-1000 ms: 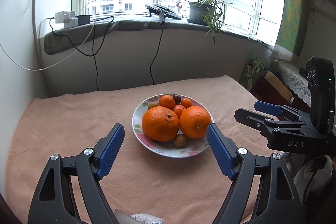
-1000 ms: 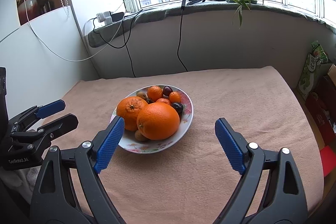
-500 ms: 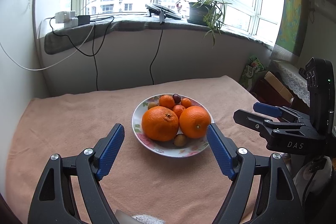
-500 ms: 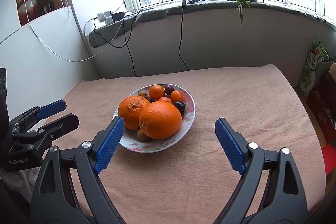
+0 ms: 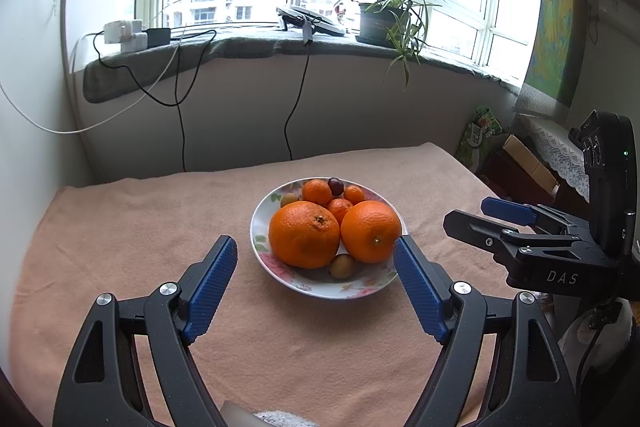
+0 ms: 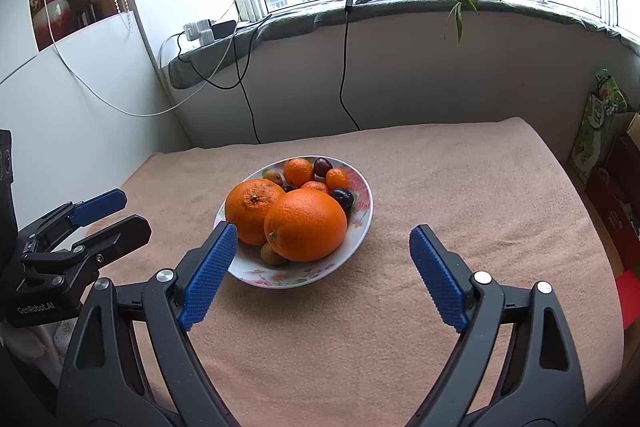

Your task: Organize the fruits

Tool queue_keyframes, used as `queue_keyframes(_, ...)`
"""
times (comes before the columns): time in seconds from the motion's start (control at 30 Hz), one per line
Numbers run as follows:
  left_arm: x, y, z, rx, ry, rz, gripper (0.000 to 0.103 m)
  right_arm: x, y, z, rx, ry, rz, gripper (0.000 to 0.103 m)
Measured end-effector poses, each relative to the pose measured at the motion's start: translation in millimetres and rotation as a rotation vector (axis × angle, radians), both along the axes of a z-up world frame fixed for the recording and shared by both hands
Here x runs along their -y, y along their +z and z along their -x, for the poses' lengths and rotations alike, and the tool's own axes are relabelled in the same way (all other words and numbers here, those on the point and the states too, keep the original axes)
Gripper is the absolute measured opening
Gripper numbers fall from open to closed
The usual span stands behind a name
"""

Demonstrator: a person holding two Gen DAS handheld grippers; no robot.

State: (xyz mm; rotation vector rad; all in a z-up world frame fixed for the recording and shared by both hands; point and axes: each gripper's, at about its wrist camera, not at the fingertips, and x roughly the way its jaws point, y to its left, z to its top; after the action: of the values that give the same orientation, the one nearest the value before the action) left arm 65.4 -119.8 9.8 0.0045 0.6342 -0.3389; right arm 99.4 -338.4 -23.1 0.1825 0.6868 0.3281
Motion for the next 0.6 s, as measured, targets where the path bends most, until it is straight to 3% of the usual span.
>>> queue_keyframes(0.6, -0.7, -2.3, -1.5, -0.001, 0.005, -0.005, 0.081, -2.3, -4.6, 0.1, -0.019, -0.004, -0.005, 0.090)
